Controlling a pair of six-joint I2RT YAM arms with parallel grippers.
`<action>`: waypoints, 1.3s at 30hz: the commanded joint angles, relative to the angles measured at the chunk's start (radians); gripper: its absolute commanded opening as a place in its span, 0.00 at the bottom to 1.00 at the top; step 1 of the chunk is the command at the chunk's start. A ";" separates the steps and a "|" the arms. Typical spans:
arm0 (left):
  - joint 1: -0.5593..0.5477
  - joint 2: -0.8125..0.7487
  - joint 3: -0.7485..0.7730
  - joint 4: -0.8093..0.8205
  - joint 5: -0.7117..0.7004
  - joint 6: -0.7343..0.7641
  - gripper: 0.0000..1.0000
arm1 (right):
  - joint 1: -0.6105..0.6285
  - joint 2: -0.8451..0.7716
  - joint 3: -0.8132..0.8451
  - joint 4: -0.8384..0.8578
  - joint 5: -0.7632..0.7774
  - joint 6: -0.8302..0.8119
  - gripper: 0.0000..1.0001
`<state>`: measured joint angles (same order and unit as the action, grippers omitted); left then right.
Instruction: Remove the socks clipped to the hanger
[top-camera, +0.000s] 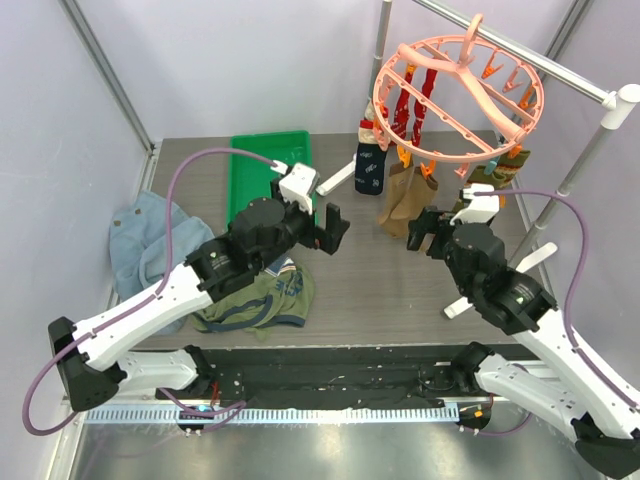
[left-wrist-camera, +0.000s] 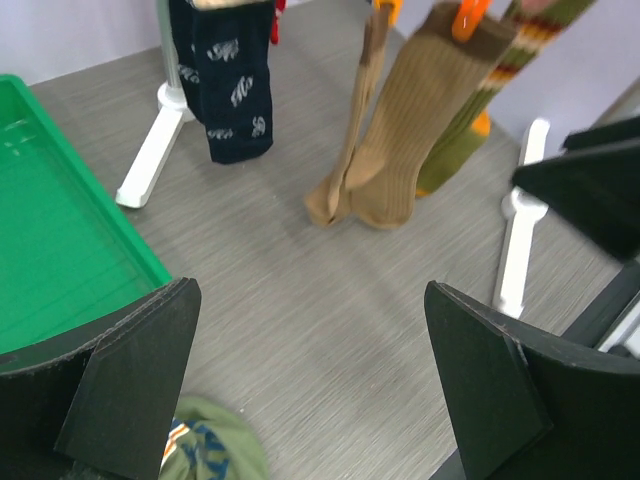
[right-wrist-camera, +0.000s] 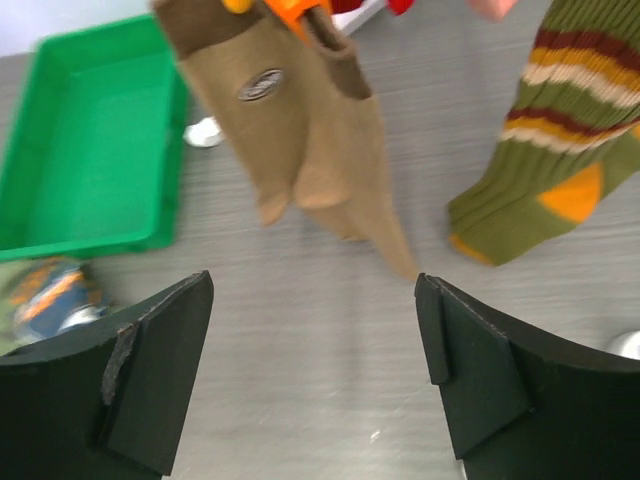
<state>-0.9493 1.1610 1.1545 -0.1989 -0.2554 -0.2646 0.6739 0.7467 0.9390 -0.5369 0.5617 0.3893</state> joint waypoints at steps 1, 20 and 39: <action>0.020 0.009 0.062 0.007 0.036 -0.059 1.00 | -0.002 0.060 -0.054 0.190 0.138 -0.130 0.87; -0.008 -0.127 -0.136 0.154 0.151 0.027 1.00 | -0.336 0.194 -0.195 0.577 -0.256 -0.161 0.63; -0.011 -0.100 -0.136 0.159 0.146 0.044 1.00 | -0.355 0.036 -0.128 0.476 -0.646 -0.083 0.01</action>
<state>-0.9546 1.0527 1.0180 -0.1017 -0.1101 -0.2443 0.3206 0.8627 0.7391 -0.0357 0.0273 0.2375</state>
